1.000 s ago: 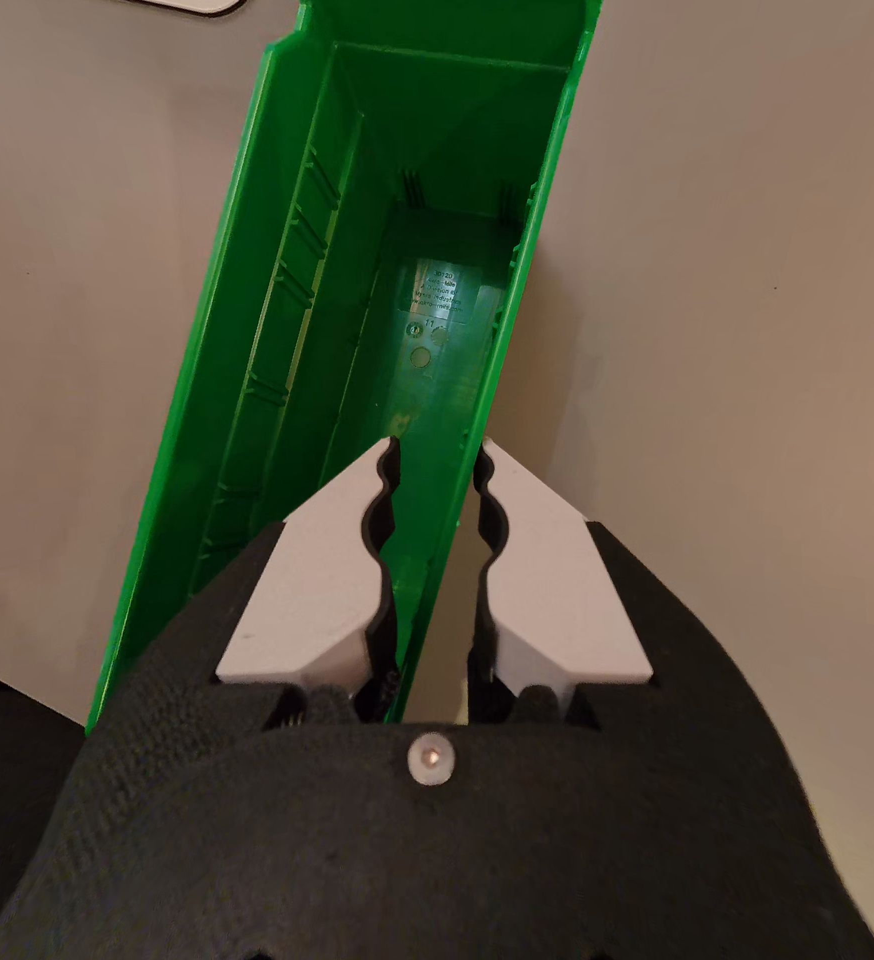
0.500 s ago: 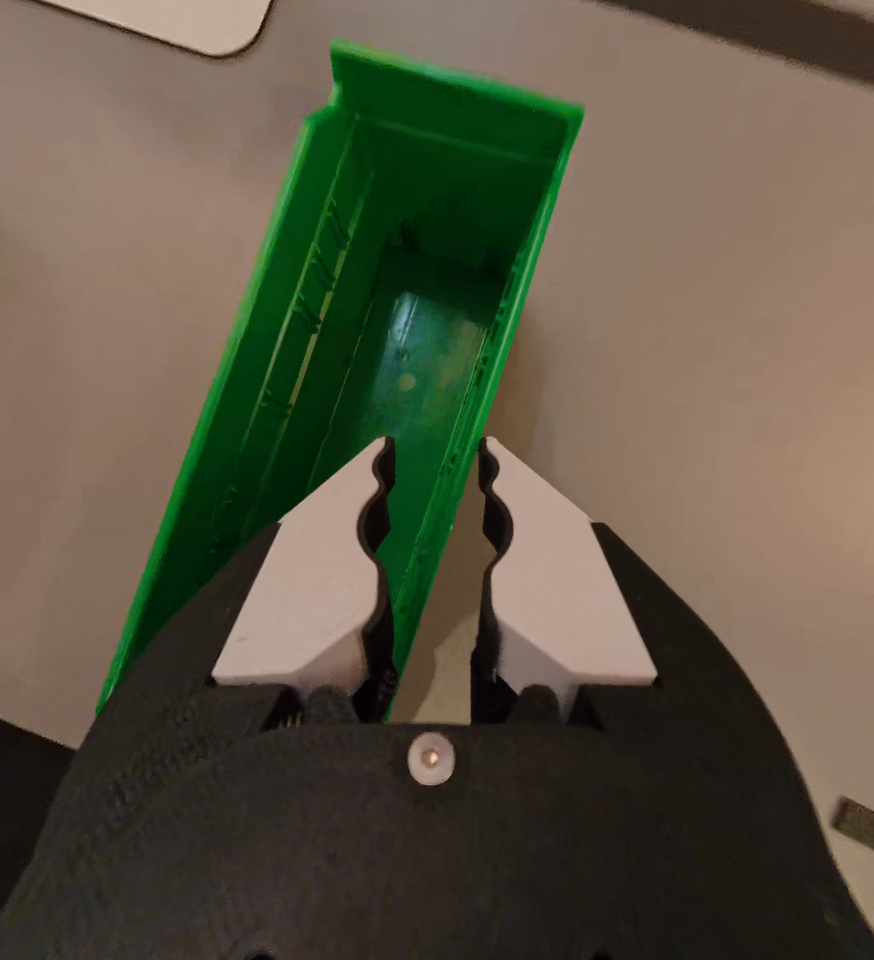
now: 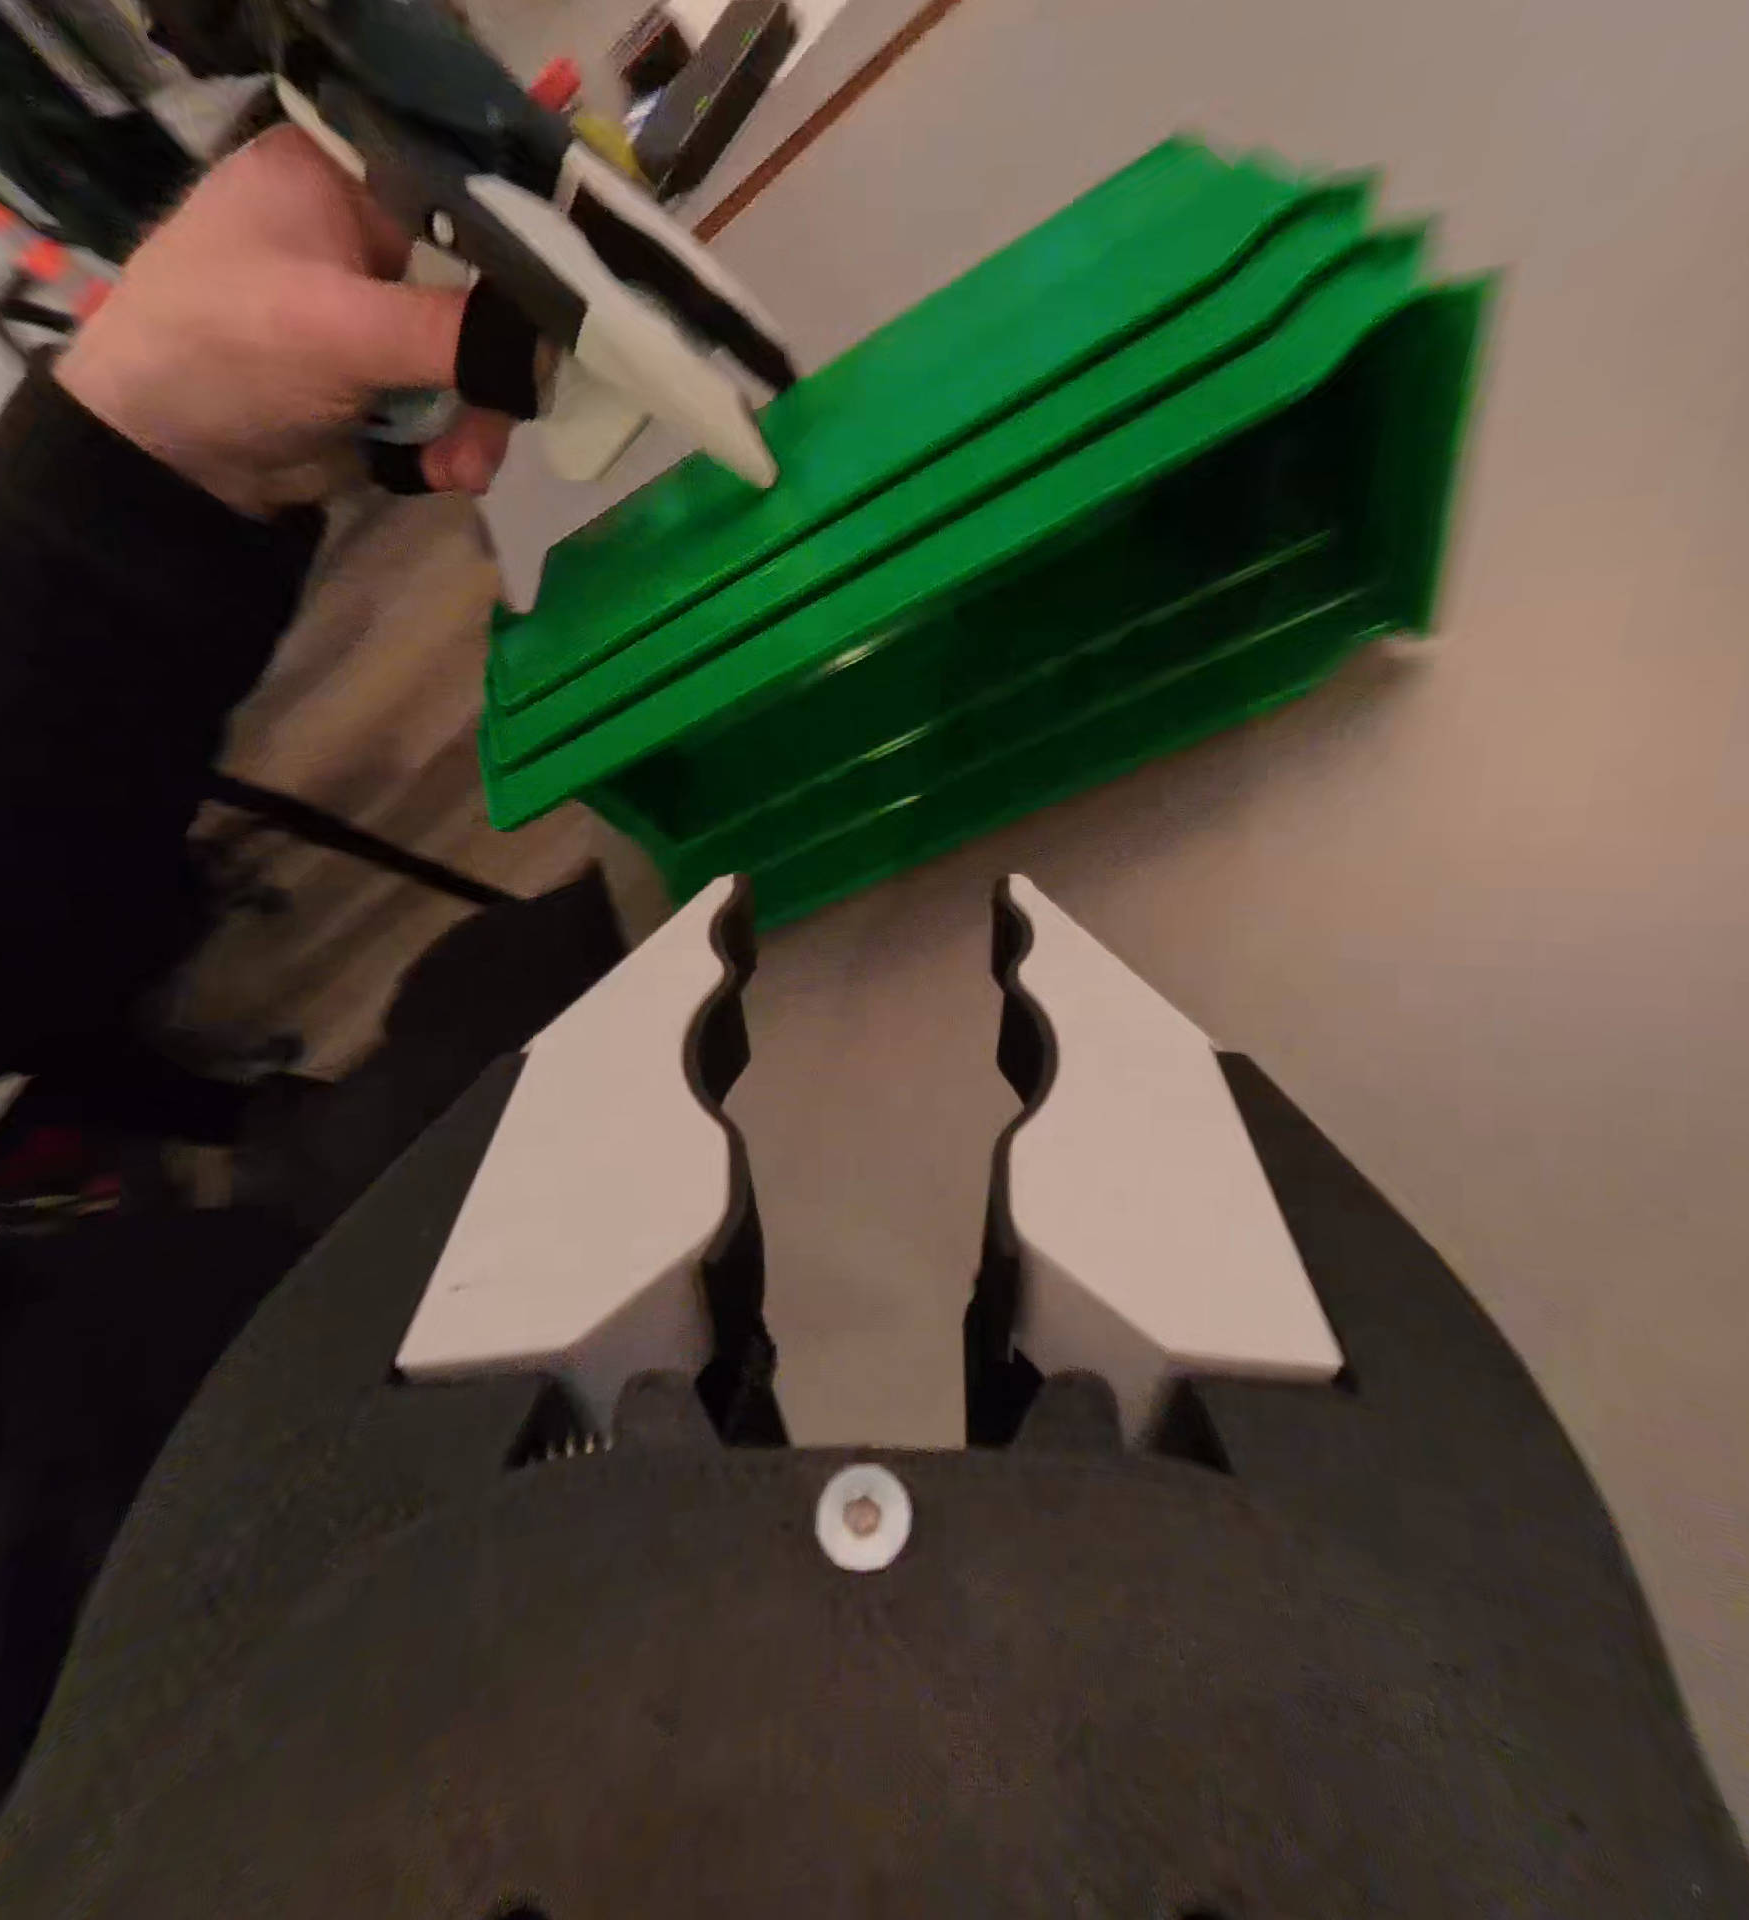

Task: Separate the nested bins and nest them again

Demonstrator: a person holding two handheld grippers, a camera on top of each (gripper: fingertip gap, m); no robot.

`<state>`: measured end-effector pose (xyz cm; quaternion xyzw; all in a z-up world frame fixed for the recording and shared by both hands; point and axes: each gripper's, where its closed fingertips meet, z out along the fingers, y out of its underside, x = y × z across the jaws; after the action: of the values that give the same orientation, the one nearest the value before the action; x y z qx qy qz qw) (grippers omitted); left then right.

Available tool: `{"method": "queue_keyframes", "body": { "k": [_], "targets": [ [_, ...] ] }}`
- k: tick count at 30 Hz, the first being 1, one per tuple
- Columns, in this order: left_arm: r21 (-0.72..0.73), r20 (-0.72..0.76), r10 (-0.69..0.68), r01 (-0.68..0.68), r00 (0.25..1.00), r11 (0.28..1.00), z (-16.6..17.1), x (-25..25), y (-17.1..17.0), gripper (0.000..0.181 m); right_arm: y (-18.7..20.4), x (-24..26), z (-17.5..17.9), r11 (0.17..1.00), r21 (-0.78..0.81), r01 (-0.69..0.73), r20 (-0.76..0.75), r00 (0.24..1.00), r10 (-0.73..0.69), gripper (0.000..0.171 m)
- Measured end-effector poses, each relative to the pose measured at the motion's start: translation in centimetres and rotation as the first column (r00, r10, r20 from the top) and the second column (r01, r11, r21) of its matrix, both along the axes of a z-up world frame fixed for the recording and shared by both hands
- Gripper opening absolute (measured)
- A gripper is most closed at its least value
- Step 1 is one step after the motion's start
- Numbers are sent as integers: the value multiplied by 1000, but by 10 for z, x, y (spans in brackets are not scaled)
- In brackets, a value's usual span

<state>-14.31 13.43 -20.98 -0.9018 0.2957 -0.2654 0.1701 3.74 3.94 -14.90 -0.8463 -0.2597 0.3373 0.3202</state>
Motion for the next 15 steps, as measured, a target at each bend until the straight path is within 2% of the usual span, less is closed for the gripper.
{"method": "queue_keyframes", "body": {
  "k": [2, 3, 6, 8, 13, 15],
  "targets": [
    [-52, 91, 24, -19, 996, 998, -3, 1, -1, 69, 3, -36, -27, 990, -129, -54, -81, 996, 44, 52],
    [-81, 131, 38, -27, 991, 996, -5, 1, -1, 71, 5, -53, -35, 983, -164, -79, -140, 989, 56, 50],
    [-126, 212, 53, -27, 976, 992, -8, -1, 0, 72, 13, -94, -37, 962, -227, -153, -342, 937, 69, 43],
    [-167, 264, 68, -24, 962, 986, -10, -1, -1, 71, 17, -113, -30, 958, -215, -192, -414, 906, 89, 40],
    [-220, 366, 125, -45, 922, 974, -8, -12, 7, 70, 28, -135, -9, 970, -140, -198, -378, 916, 133, 53],
    [-243, 422, 150, -48, 894, 969, -5, -17, 11, 68, 36, -144, 1, 975, -103, -197, -348, 925, 150, 52]
  ]
}}
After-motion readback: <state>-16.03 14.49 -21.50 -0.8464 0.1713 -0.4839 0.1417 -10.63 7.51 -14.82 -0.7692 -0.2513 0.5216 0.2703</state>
